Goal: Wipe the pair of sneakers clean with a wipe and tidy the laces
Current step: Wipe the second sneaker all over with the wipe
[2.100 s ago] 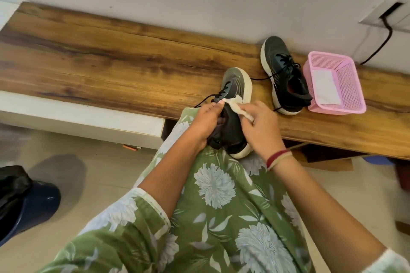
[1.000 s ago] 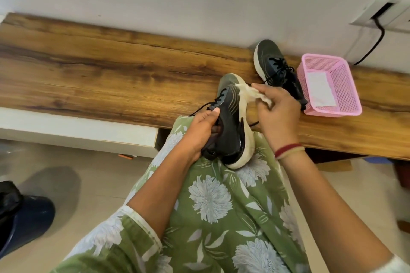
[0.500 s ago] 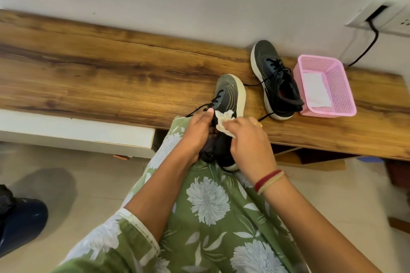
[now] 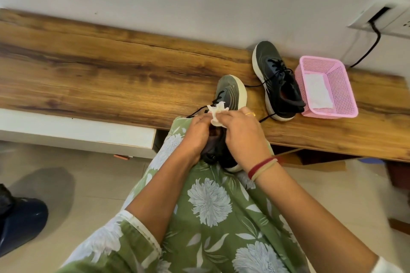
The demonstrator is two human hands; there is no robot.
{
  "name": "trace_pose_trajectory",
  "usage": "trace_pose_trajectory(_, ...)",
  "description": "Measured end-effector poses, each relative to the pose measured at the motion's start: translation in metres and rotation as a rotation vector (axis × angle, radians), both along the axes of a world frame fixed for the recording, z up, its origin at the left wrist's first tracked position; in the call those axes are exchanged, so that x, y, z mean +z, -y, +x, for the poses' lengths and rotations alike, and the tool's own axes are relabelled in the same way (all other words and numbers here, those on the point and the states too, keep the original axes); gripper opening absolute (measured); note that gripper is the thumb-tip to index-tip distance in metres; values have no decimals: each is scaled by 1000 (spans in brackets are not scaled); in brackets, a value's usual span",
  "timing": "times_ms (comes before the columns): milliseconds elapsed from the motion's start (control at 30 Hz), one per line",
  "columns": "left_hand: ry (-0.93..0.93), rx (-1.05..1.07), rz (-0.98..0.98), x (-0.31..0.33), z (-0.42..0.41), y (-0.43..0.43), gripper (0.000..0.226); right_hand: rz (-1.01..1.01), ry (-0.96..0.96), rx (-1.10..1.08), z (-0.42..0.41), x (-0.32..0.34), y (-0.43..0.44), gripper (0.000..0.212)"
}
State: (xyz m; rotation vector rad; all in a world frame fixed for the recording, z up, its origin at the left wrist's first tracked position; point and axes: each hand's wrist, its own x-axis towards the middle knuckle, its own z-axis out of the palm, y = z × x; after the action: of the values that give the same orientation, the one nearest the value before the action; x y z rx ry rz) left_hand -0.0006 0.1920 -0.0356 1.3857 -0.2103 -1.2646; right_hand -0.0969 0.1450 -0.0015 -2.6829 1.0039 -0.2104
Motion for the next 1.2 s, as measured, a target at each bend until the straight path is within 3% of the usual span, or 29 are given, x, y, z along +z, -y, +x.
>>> trace_pose_trajectory(133,55,0,22,2,-3,2,30,-44,82,151,-17,-3,-22,40)
trace_pose_trajectory(233,72,-2,46,1,-3,2,29,272,396,-179,-14,9,-6,44)
trace_pose_trajectory(300,-1,8,10,3,-2,1,29,299,555,-351,-4,19,8,47)
trace_pose_trajectory(467,19,5,-15,4,-3,-1,33,34,123,-19,4,1,5,39)
trace_pose_trajectory(667,118,-33,-18,6,-3,-1,37,-68,82,222,-16,3,5,28)
trace_pose_trajectory(733,128,-30,-32,3,-2,0,36,46,204,120,-14,9,7,24)
trace_pose_trajectory(800,54,-8,-30,4,-3,2,32,196,451,-174,-6,11,14,23)
trace_pose_trajectory(867,17,0,-25,6,-3,2,32,204,521,-321,2,13,13,24)
trace_pose_trajectory(1067,137,-20,-11,8,-4,-1,37,12,204,-6,-11,-1,-13,31)
trace_pose_trajectory(1133,149,5,-15,5,-4,1,30,5,190,23,-13,3,-9,25)
trace_pose_trajectory(1200,158,2,-17,4,-4,1,31,93,315,-80,-8,10,-6,23)
